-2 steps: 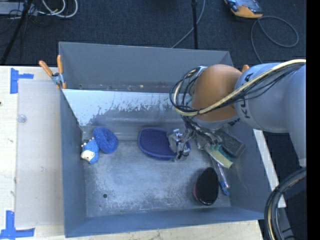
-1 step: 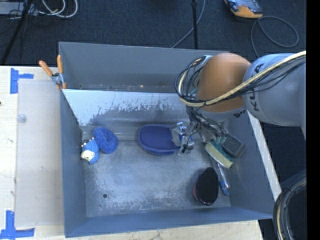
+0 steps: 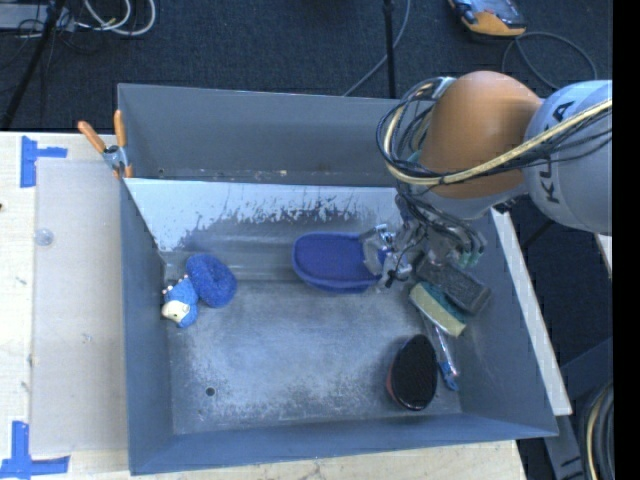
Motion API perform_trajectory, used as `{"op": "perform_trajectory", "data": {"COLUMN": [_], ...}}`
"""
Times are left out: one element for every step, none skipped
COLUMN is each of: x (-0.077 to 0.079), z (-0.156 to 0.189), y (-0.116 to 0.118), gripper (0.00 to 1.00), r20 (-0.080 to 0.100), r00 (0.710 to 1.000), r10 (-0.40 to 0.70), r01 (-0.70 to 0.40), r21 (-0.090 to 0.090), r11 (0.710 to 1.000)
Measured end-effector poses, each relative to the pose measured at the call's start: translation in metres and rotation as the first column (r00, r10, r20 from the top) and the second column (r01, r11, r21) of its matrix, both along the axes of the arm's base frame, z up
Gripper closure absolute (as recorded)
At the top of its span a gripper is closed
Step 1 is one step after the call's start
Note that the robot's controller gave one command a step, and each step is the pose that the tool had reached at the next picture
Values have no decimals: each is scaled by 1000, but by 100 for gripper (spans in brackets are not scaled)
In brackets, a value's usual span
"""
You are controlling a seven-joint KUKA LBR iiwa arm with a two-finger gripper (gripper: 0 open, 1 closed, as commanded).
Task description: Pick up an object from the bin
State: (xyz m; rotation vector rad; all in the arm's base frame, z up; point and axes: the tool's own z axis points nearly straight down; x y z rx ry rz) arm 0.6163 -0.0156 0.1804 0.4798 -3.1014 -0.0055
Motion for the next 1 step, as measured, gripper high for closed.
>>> {"op": "perform_trajectory", "data": {"x": [0], "z": [0], "y": [0], "gripper": [100], "r20": [0], "r00": [1000], "r10": [-1], "r01": [1], "r21": [0], "r11": [1000]}}
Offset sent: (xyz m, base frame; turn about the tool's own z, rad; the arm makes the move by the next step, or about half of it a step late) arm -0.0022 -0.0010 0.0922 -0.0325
